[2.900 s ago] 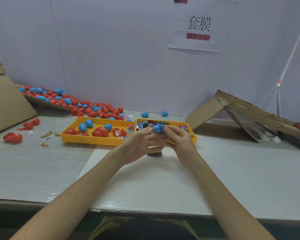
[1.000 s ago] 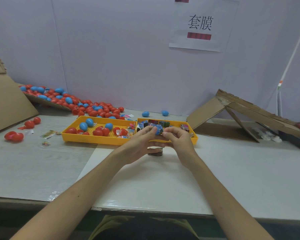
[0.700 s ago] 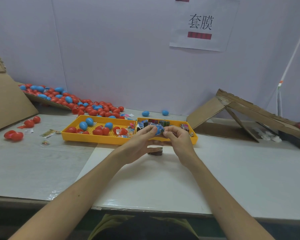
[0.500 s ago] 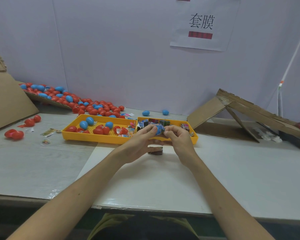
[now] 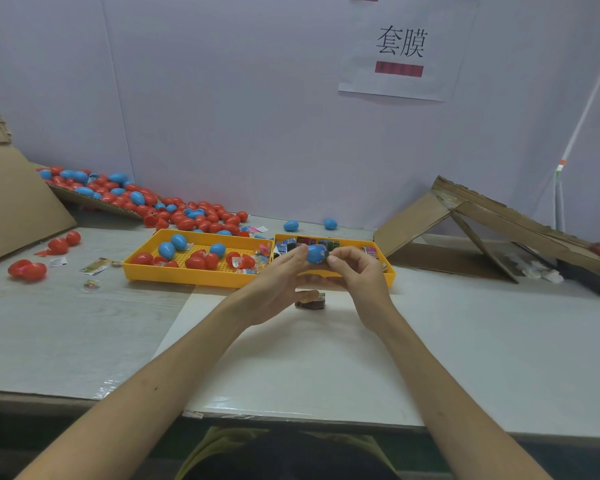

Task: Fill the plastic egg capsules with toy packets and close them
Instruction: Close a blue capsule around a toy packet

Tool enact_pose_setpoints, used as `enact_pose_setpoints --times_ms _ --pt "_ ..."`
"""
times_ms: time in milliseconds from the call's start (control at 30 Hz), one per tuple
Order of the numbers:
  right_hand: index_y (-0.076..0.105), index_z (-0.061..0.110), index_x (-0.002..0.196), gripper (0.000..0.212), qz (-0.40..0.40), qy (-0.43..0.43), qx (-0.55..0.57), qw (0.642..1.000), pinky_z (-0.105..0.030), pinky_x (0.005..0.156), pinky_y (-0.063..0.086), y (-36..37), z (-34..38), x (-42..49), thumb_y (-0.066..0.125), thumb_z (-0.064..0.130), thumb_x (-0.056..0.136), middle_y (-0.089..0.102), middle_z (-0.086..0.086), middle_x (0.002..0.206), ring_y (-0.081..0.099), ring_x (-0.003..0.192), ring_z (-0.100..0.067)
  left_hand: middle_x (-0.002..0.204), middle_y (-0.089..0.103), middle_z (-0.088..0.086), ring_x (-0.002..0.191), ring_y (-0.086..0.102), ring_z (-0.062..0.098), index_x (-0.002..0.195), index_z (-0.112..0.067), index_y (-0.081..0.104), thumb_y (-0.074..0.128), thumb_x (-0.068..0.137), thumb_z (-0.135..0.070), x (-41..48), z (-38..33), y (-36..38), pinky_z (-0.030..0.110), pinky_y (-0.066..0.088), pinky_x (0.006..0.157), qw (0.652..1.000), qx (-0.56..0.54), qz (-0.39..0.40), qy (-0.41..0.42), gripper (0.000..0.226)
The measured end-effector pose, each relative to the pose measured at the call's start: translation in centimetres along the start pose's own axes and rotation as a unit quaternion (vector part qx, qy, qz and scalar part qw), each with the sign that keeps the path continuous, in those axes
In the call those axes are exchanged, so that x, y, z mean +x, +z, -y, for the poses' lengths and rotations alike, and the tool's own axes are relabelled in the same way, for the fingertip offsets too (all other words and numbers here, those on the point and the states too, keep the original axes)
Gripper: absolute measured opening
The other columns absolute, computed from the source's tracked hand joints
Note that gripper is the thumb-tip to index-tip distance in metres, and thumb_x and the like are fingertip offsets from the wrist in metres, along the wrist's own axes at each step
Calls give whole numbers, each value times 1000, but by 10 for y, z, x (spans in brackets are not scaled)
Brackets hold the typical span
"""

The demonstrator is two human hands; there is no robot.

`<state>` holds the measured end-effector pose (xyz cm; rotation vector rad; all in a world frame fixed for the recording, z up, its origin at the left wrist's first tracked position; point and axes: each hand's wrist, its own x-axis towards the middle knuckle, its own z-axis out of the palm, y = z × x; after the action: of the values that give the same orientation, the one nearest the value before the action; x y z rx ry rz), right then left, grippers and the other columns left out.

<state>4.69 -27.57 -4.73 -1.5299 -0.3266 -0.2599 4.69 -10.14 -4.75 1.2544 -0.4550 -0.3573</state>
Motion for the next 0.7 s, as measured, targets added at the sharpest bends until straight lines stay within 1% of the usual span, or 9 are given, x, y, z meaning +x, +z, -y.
enact_pose_setpoints --times_ms 100,167,233,267,333,400,500,600,700 --pt "71 17 88 14 -9 5 27 1000 -44 81 61 -1 2 0 66 5 94 74 -5 95 71 99 -27 134 66 8 124 64 28 142 -15 50 47 102 -50 -1 -2 2 46 48 102 1000 7 -11 -2 54" --pt "70 18 92 13 -33 -17 11 999 -36 73 61 -1 3 -1 69 5 92 74 2 93 72 95 -20 132 68 9 123 64 30 140 -17 52 53 99 -47 -2 -2 4 45 48 103 1000 6 -22 -4 51" --pt "70 19 89 13 -48 -49 -16 998 -28 68 59 0 4 -3 72 7 90 74 7 86 72 86 -12 127 70 8 116 67 28 136 -18 53 62 94 -43 -3 -3 4 39 52 96 999 0 -35 -2 50" --pt "71 20 86 13 -48 -61 -25 997 -26 68 58 0 4 -3 73 8 89 74 7 84 71 82 -11 122 72 7 112 69 25 135 -18 53 66 93 -41 -3 -4 5 35 56 91 999 -4 -39 2 50" --pt "73 20 83 10 -42 -81 -43 995 -25 71 57 0 4 -4 74 11 88 75 4 82 71 79 -12 112 74 5 106 71 20 134 -18 52 71 91 -36 -4 -4 5 32 55 86 999 -12 -44 10 51" --pt "75 19 83 8 -38 -95 -55 993 -21 71 54 1 4 -5 76 12 87 76 2 83 72 79 -13 113 74 6 108 71 23 135 -19 51 73 90 -32 -4 -5 5 32 54 87 998 -19 -51 18 52" --pt "75 24 82 14 -50 -114 -89 988 -19 71 54 3 3 -6 76 10 87 76 6 81 73 78 -12 118 72 9 112 70 27 133 -23 54 71 86 -30 -5 -5 6 30 55 85 998 -15 -55 33 51" --pt "73 23 82 17 -68 -157 -142 975 -17 70 54 4 0 -8 74 7 87 75 10 79 72 76 -8 116 72 8 108 70 27 131 -20 58 72 84 -29 -6 -4 8 30 55 84 997 0 -60 46 50" --pt "72 19 83 14 -82 -203 -197 956 -15 68 54 5 -2 -8 72 5 86 72 12 79 71 75 -6 112 74 6 100 71 23 129 -19 59 74 82 -27 -5 -3 9 27 56 77 995 25 -71 60 49"
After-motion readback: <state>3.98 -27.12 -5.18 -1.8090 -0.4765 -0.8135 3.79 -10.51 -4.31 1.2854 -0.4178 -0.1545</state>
